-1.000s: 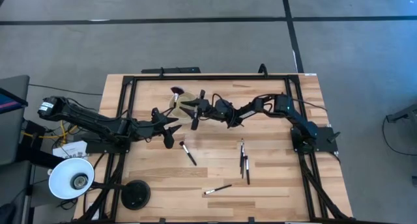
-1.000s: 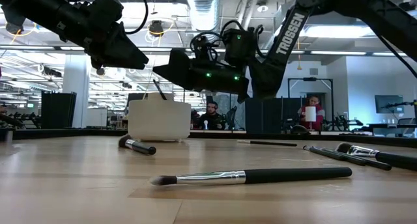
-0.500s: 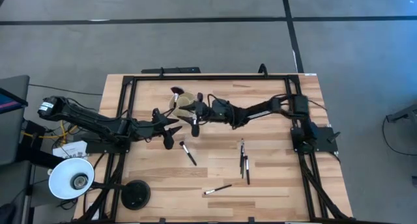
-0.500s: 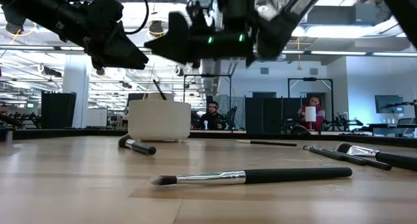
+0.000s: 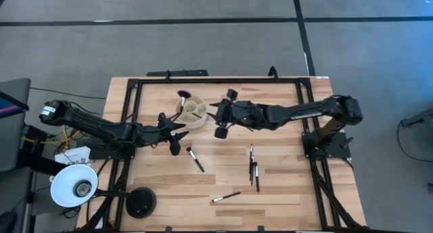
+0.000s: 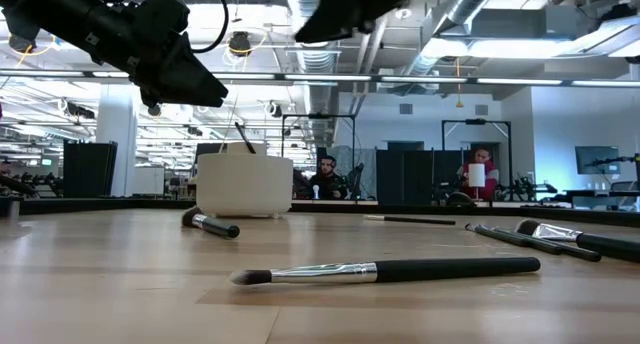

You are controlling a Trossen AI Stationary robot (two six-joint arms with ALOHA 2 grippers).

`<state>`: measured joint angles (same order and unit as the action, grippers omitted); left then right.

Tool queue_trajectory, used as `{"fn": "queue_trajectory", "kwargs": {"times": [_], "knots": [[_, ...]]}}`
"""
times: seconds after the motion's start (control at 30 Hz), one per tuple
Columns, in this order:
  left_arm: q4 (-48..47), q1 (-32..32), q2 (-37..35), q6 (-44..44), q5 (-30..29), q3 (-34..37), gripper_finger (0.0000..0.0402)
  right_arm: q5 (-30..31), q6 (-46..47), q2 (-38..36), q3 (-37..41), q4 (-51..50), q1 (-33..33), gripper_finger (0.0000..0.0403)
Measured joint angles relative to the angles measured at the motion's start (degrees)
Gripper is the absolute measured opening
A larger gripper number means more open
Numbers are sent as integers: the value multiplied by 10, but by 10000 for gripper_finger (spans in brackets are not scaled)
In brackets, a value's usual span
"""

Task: Sort items
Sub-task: Put the black eyeshadow brush in the white organizer

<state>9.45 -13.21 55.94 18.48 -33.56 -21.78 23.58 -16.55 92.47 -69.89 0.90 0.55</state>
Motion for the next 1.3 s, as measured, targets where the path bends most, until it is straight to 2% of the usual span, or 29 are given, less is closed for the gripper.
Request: {"fn": "queue_trajectory", "kwargs": {"times": [0.23, 0.3, 0.4, 0.63, 0.83, 0.97, 1.1, 1.3], "knots": [[0, 0, 0, 0, 0, 0, 163, 64, 67, -54, 20, -165, 23, 124], [0, 0, 0, 0, 0, 0, 163, 85, 86, -75, 51, -174, 29, 122], [0, 0, 0, 0, 0, 0, 163, 84, 109, -107, 117, -157, 33, 121], [0, 0, 0, 0, 0, 0, 163, 70, 112, -135, 300, 102, 24, 123], [3, 0, 0, 0, 0, 0, 163, -22, 124, -124, 407, 241, -22, 123], [5, 0, 0, -1, 0, 0, 163, -51, 151, -80, 436, 302, -61, 123], [9, 1, 0, -2, 0, 0, 163, -89, 166, -4, 438, 359, -89, 123], [10, 1, 0, -2, 0, 0, 163, -91, 161, 107, 438, 482, -107, 123]]}}
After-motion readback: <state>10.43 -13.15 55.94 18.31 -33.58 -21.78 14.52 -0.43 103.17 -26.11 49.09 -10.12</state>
